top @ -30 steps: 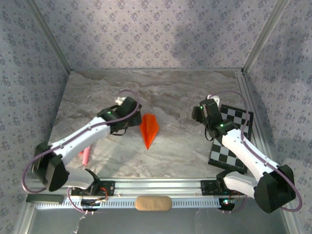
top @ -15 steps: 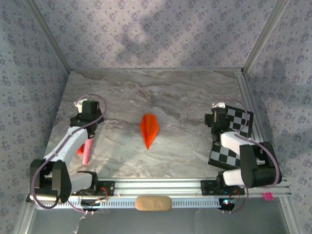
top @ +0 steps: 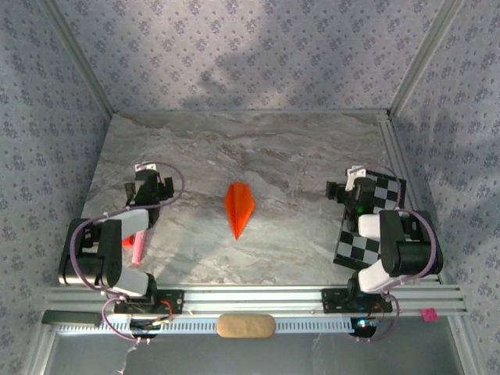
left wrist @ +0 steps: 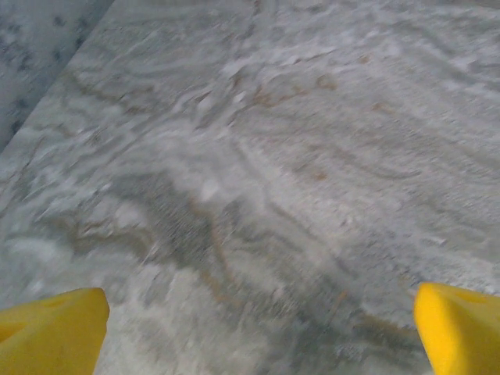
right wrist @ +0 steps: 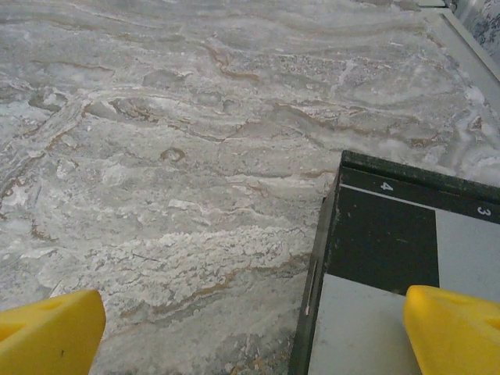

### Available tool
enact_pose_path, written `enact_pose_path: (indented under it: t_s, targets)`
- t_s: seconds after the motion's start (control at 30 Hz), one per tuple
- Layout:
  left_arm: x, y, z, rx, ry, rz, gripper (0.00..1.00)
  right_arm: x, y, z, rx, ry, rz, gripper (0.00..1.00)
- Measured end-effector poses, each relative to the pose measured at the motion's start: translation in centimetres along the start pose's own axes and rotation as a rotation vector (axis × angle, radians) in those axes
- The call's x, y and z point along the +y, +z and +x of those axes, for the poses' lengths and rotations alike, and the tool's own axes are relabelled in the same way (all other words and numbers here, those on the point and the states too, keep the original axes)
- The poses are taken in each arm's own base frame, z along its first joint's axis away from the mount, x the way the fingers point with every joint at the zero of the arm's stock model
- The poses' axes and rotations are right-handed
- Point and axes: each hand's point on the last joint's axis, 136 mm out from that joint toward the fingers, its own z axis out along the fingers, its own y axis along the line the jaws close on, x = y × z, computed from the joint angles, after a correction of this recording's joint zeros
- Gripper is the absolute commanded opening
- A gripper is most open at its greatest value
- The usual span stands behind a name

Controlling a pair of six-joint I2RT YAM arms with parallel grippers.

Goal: Fold a paper plane with a square sheet of paper (pick it up from the middle)
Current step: Reset both arms

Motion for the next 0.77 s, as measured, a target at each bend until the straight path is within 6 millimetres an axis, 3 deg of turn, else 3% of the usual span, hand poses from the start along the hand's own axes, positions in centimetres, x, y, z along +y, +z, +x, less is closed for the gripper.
enact_pose_path:
  t_s: [0.17,0.3,0.77]
  targets:
    - [-0.8,0.5,0.3,-0.078,-0.016,0.106,1.00,0.1,0.0,-0.3,-0.013,-0.002,0.002,1.00]
    - [-0.2,0.6,1.7,-0.071,-0.040,0.119,1.00,0.0,0.0,-0.4,-0.016,-0.001,0.006,1.00]
    - [-0.7,0.4,0.6,-0.114,-0.044,0.125,1.00,0.0,0.0,-0.5,-0.017,-0.001,0.006,0.99]
